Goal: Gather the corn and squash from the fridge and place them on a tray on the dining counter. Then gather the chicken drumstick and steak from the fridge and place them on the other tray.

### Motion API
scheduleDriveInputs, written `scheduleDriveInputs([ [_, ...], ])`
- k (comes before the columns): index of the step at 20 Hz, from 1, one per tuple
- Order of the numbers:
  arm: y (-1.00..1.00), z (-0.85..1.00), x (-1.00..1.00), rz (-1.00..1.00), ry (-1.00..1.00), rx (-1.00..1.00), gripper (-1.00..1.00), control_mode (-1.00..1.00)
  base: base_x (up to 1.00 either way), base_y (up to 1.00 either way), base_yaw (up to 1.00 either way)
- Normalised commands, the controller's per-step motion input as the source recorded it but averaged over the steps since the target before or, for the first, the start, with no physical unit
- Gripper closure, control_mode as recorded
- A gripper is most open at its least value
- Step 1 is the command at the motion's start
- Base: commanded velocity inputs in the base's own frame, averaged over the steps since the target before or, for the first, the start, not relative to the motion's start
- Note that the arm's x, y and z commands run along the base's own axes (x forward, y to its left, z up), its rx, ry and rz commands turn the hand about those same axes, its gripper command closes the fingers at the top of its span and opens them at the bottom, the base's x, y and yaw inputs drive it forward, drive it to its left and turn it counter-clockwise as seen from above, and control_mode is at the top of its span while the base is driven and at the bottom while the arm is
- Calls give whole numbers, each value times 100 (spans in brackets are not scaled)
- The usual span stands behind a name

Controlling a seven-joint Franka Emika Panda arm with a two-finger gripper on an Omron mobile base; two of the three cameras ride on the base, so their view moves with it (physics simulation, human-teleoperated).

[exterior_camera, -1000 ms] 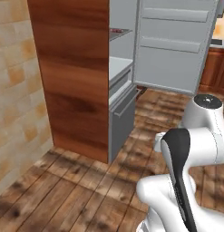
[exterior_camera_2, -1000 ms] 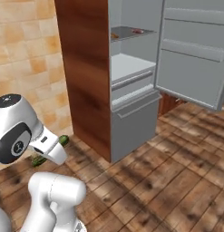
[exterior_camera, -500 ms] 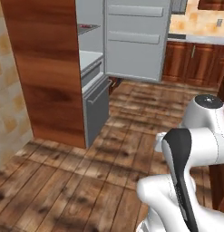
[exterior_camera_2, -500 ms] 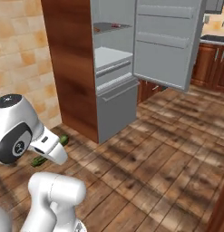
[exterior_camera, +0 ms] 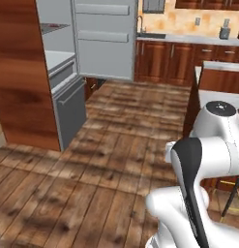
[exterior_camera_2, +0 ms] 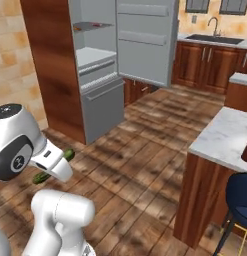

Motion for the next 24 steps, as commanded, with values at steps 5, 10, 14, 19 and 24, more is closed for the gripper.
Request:
scheduleDriveInputs([
  [5,0,0,0,0,0,0,100,100,-29,-97,-16],
  [10,0,0,0,0,0,0,100,100,-22,-91,-15],
  [14,0,0,0,0,0,0,100,100,-15,-85,-16],
  [19,0,0,0,0,0,0,100,100,0,-73,-20],
  [24,0,0,0,0,0,0,100,100,2,-78,-19],
])
